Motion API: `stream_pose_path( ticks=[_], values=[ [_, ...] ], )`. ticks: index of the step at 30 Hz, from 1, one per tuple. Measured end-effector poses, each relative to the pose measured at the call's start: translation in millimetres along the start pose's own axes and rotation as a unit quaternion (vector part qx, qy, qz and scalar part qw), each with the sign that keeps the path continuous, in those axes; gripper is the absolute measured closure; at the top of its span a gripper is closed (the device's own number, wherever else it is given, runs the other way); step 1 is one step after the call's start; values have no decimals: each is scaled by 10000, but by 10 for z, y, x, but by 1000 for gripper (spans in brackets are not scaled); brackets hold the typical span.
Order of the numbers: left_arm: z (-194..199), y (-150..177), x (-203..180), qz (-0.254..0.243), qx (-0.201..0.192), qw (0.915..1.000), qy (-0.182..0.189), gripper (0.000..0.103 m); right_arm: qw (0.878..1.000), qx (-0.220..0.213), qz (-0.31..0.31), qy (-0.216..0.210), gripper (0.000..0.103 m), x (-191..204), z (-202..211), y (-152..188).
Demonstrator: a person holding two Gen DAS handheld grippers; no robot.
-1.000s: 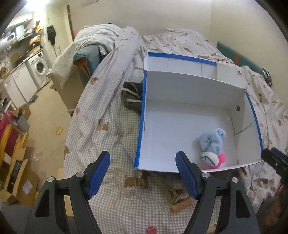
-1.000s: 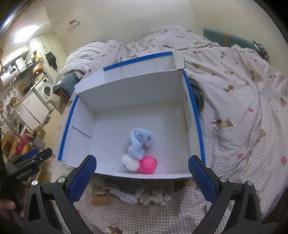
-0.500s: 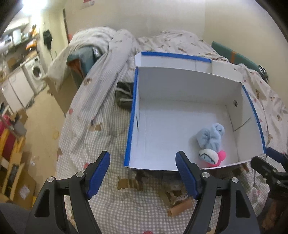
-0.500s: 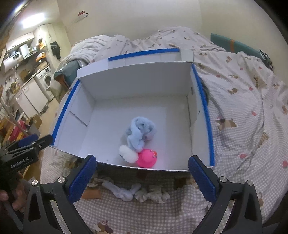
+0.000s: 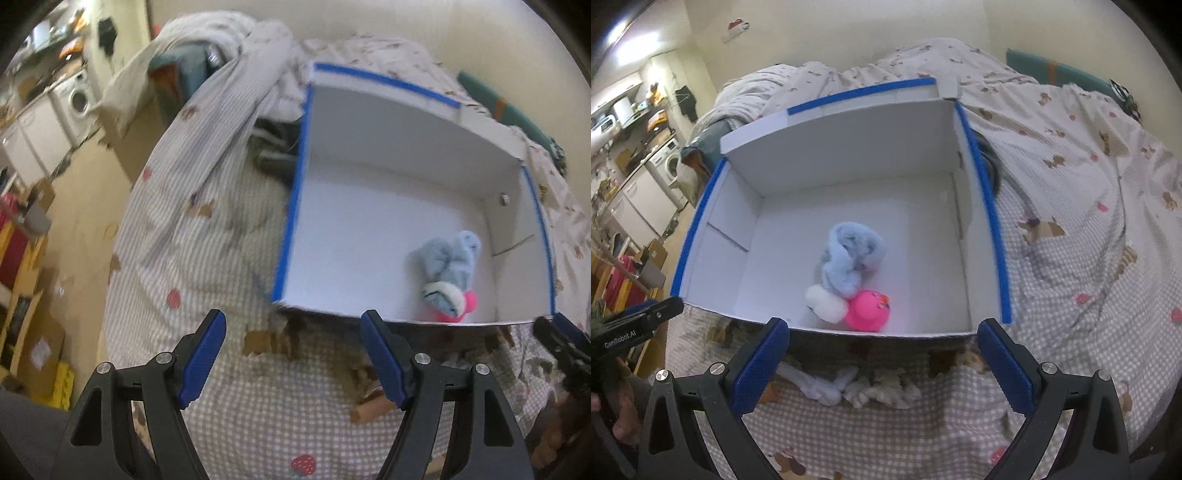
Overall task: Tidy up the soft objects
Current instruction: 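Withdraw both tools from the box toward the remaining items, then grasp the tan foam cylinder with the left gripper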
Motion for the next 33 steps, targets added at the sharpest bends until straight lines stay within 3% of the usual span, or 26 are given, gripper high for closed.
stream_pose_path(
  ticks=[7,12,15,20,23,25,26,28,30,33],
  values=[
    [-264,221,83,167,783,9968,-41,30,9992,104,-385,-34,0,-147,-20,40],
    [-304,439,-186,-359,1123,9926,298,30,9949,464,-741,-513,0,-110,-112,140],
    [-336,588,-356,-586,1393,9872,510,30,9948,506,-764,-454,0,-123,-132,158],
    [-435,837,-557,-542,1890,9770,826,33,9931,562,-943,-411,0,-203,-153,176],
    [-526,948,-698,-639,2047,9732,834,42,9927,608,-962,-387,0,-216,-165,192],
    [-582,1000,-785,-706,2128,9709,839,55,9931,606,-935,-361,0,-217,-162,189],
    [-606,1017,-816,-730,2118,9713,798,70,9933,604,-922,-349,0,-218,-161,187],
    [-610,1025,-842,-720,2061,9726,802,85,9934,616,-913,-322,0,-221,-170,193],
    [-577,1037,-891,-732,2031,9717,954,94,9930,647,-937,-315,0,-235,-180,207],
    [-496,1060,-884,-840,1953,9717,1033,96,9923,714,-964,-308,0,-246,-201,231]
  ],
)
Point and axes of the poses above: each gripper's, at about its wrist camera, not at the fingertips, and z roughly against the way its jaws point, x to its left, y to its underside, the point moved 8 cm from there along -z, roughly the way its jaws point, and after that the axes turned 13 degrees about -y, right-handed, at the moved point
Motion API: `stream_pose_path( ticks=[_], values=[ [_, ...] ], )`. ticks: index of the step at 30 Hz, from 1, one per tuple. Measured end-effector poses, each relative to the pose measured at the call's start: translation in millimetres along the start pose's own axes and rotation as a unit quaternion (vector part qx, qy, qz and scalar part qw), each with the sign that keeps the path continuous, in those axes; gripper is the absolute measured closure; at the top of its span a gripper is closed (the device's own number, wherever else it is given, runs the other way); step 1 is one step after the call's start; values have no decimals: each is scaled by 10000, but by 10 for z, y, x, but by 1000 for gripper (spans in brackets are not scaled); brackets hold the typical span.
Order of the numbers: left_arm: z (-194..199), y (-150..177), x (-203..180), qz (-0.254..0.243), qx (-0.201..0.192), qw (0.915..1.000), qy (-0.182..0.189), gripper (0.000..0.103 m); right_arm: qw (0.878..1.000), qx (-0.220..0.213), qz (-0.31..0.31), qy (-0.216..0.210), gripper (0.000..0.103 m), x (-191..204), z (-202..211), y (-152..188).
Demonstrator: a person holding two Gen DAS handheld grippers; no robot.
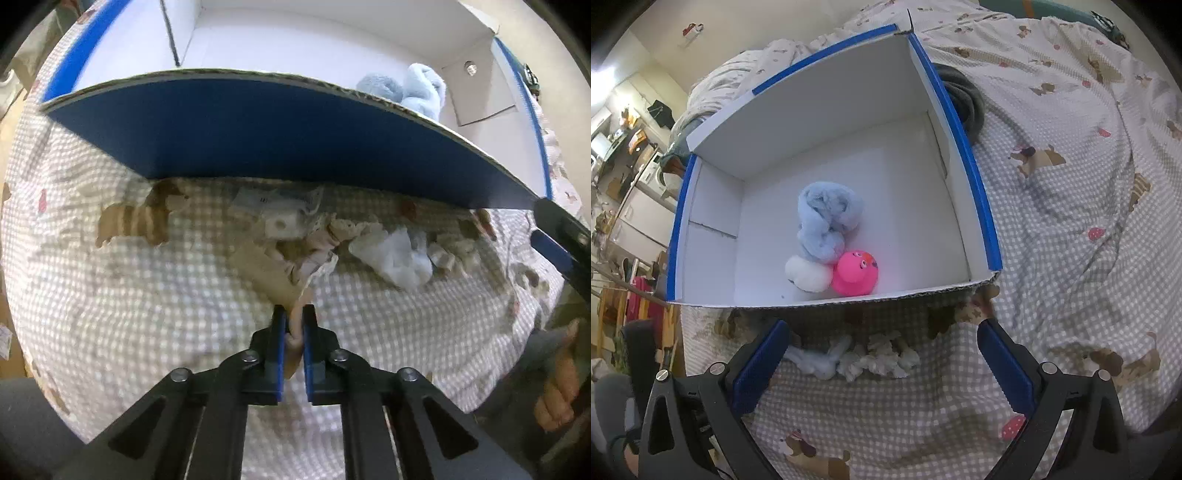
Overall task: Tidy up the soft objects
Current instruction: 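Grasp the tan foam cylinder with the left gripper, then lift the tan cylinder with the left gripper while the right grasps a tan cardboard piece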
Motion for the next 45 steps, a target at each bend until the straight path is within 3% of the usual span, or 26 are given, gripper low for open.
stream_pose_path(
  ticks=[8,13,17,19,21,28,33,37,41,45],
  values=[
    [334,156,325,178,-58,9998,12,96,9996,110,-188,-159,0,-46,-48,30],
    [630,54,605,308,-301,9990,-149,96,9973,156,-550,-456,0,-117,11,32],
    [791,-45,777,396,-558,9975,-197,96,9973,343,-579,-279,0,-247,-66,134],
    [741,-103,840,537,-621,9963,-270,96,9956,486,-671,-427,11,-246,-161,155],
    [645,-130,914,699,-540,9955,-334,96,9945,596,-712,-492,13,-237,-253,155],
    [619,-138,775,746,-486,9960,104,96,9959,646,-404,-483,13,-77,-363,138],
    [701,-103,584,427,-639,9962,406,96,9898,693,-290,-1213,13,239,-367,142],
    [838,-61,303,-96,-884,9937,680,96,9735,953,-427,-2036,13,487,-384,214],
    [932,-15,46,-571,-1083,9895,770,96,9619,1146,-536,-2425,13,620,-450,263],
    [1001,59,-213,-1031,-1228,9830,893,96,9543,1405,-672,-2551,13,676,-555,324]
  ],
)
Point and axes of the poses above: each gripper's, at about its wrist camera, not at the fingertips, and z roughly against the way its jaws point, x to its left, y to its underside, the point moved 8 cm from there along -z, roughly the way its jaws point, and after that the axes turned 13 degrees about -y, right-handed, at the moved point
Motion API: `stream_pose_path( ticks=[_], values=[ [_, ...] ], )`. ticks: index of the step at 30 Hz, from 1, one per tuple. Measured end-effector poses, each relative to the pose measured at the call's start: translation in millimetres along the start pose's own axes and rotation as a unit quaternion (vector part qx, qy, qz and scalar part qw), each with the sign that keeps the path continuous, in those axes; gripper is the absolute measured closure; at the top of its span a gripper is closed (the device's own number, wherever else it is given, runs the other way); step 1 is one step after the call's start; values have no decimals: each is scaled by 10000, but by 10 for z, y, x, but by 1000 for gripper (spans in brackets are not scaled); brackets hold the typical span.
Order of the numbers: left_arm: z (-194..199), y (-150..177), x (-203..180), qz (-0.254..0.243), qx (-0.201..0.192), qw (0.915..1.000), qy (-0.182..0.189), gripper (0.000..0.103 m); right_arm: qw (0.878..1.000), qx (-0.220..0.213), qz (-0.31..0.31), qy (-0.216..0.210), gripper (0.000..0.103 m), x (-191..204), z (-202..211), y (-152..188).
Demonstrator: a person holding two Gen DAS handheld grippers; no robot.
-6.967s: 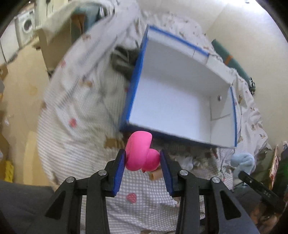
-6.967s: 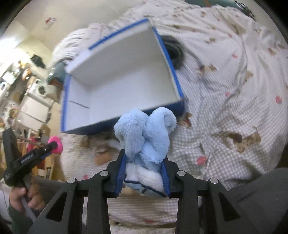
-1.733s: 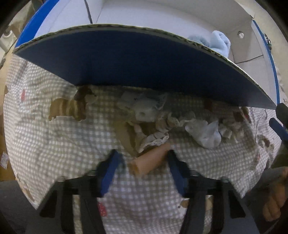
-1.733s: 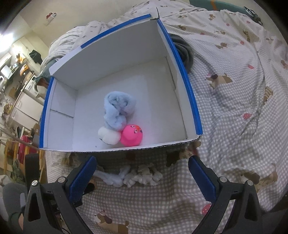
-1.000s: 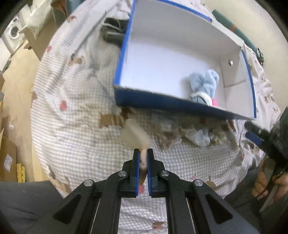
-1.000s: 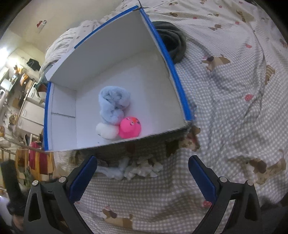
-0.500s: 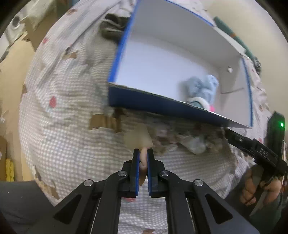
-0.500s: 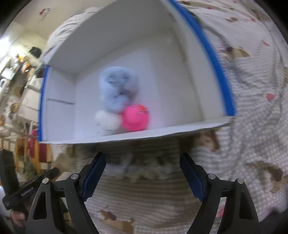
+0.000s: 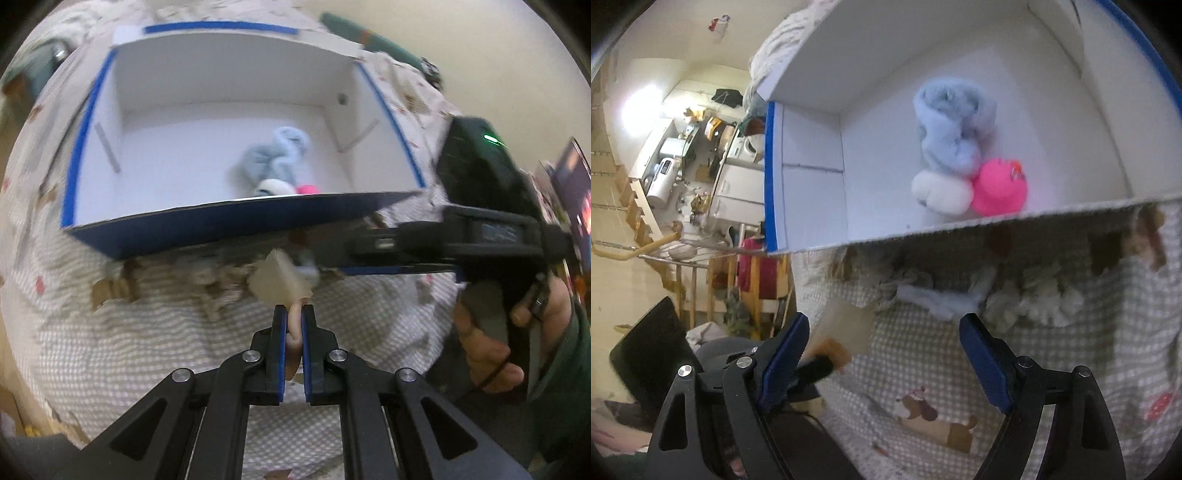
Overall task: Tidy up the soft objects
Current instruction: 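Lift the tan cylinder with the left gripper while the right grasps a tan cardboard piece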
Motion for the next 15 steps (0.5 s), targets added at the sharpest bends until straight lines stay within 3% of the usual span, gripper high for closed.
stream_pose_path(
  ticks=[5,9,11,13,15],
  values=[
    [22,30,-229,-429,-112,9990,86,96,9993,340,-66,-160,17,29,-151,99],
    [-8,60,-284,-542,-71,9984,113,96,9990,439,-43,-98,66,23,-202,130],
    [-24,61,-284,-546,-38,9984,106,96,9988,485,-51,-53,75,-2,-183,149],
    [-54,79,-275,-523,8,9986,74,96,9992,396,34,59,93,-7,-155,117],
    [-81,83,-237,-484,47,9988,3,96,9993,311,158,157,98,-3,-110,96]
  ],
)
Point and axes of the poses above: each gripper's, at about its wrist camera, not at the fingertips, and z roughly against the way its jaws point, x to its left, y to its underside, the point moved 8 cm from there along -z, roughly the way its jaws point, and after that the axes turned 13 degrees about -y, right-handed, at the moved point
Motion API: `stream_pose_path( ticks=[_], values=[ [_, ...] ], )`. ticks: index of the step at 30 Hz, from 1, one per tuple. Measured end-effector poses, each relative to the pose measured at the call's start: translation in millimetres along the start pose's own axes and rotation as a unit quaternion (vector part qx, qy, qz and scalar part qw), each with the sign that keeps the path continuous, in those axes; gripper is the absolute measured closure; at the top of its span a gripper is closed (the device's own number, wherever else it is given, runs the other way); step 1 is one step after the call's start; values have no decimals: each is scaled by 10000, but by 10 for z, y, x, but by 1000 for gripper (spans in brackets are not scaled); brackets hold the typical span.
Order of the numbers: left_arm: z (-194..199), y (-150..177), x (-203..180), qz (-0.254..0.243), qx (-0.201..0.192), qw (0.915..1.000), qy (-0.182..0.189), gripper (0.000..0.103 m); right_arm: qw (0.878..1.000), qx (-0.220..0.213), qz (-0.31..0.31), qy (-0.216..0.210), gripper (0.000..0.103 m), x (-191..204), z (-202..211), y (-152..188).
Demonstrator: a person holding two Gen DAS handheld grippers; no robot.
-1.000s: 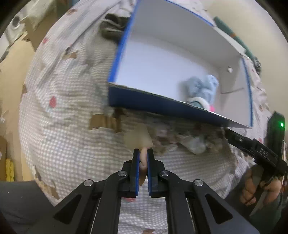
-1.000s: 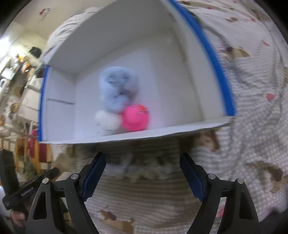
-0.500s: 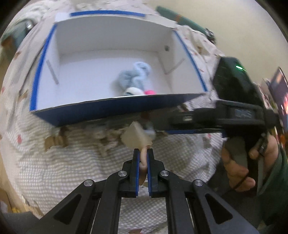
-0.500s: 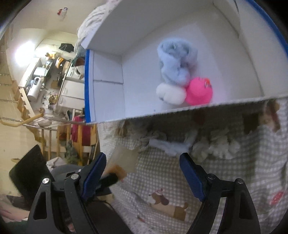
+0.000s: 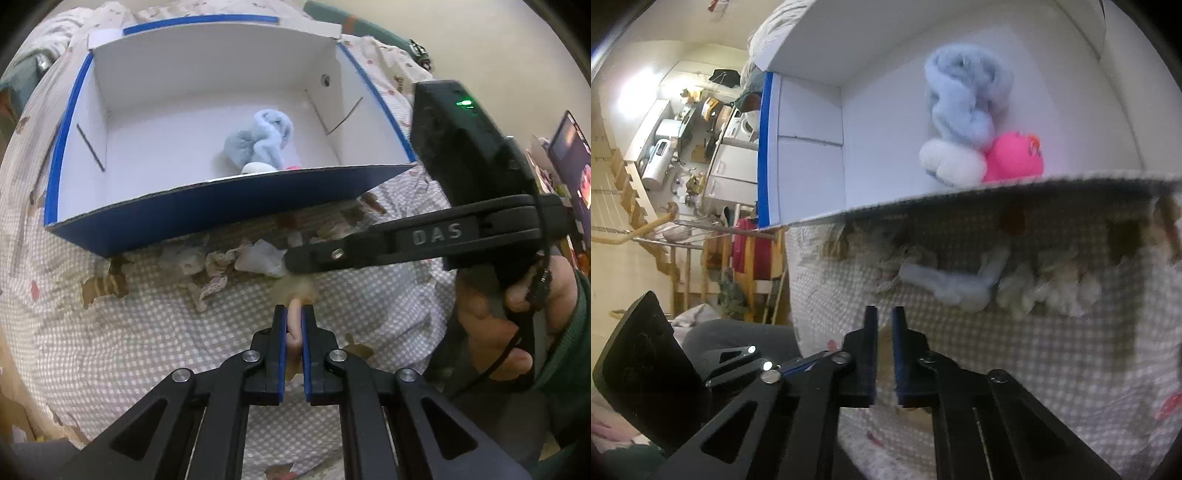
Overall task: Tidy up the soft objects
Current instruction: 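Lift the tan cylinder with the left gripper while the right grasps a tan cardboard piece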
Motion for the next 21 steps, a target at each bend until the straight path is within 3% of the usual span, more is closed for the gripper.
stream_pose_path(
  ticks=[12,21],
  values=[
    [-83,25,162,193,112,9994,-264,96,9956,-602,546,465,99,64,267,-127],
    [-185,34,509,664,266,9938,-850,96,9940,-680,755,408,99,157,367,-120]
  ],
)
Point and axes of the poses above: each gripper's, at about its wrist camera, not at the fingertips, and z roughly against the way its jaws point, x to its left, y to its underside, the point moved 8 cm from there along -z, roughly the way its jaws point, and after that the axes turned 13 degrees about -y, right-handed, at the moved point
